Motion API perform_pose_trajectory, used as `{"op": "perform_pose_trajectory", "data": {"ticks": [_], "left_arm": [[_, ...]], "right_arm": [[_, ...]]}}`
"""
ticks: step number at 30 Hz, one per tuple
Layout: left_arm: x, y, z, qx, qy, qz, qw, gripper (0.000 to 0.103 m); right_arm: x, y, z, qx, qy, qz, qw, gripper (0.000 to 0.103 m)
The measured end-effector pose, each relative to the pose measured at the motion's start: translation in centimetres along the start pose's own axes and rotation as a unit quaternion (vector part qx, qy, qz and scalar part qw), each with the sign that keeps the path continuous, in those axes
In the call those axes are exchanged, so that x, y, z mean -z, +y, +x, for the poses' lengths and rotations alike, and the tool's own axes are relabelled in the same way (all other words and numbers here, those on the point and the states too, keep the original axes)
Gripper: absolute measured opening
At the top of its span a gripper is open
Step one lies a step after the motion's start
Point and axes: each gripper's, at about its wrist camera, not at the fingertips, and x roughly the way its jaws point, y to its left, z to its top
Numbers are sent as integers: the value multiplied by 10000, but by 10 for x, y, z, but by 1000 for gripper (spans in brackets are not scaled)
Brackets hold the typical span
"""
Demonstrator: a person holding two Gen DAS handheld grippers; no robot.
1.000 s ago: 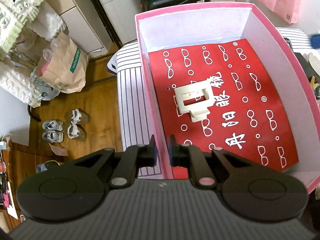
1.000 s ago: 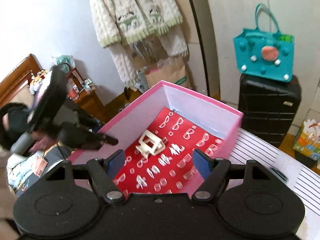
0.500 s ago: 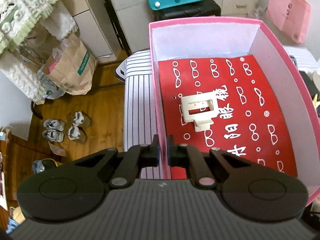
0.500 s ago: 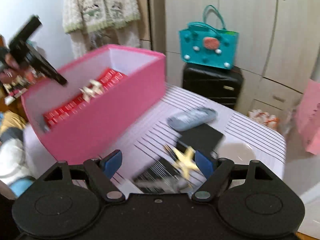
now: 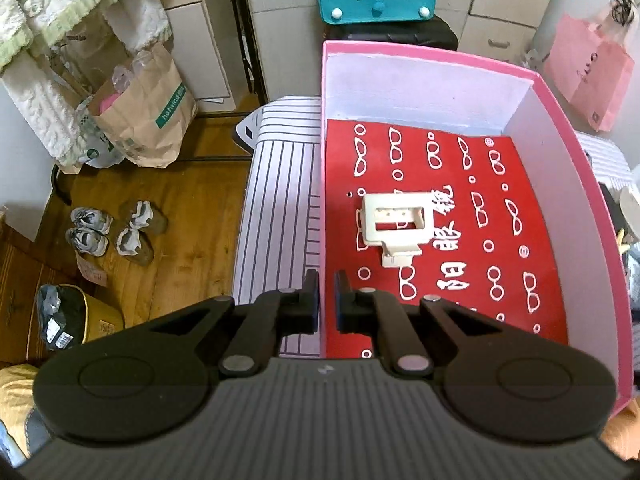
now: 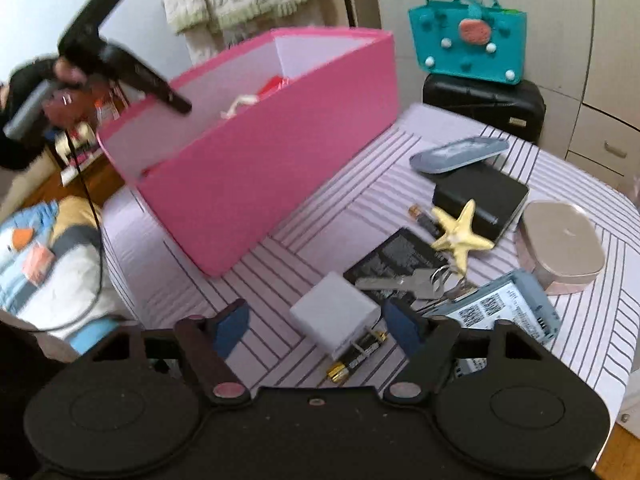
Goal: Organize rigid objects
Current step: 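Grasp the white charger with the right gripper, then carry the white charger into the pink box beside the clip and release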
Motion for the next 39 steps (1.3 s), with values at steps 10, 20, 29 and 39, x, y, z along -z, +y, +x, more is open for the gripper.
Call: {"op": "perform_pose_trajectory", "data": {"ticks": [10, 20, 29, 39], "left_arm": [[4, -12, -8, -306, -639, 345, 9969, 6], [5, -6, 0, -236, -545, 213, 9980, 3], [7, -6, -1, -175, -593, 367, 9974, 3], [10, -4, -2, -103, -706, 400, 9966, 3]], "right_arm": [[0, 18, 23, 546, 125, -526, 9970, 62], [-21, 19, -3, 372, -135, -474, 9981, 62], [-71, 29, -38, 358, -634, -709, 9948, 62], [-139, 54, -35, -309, -978, -1107, 9885, 62]]}}
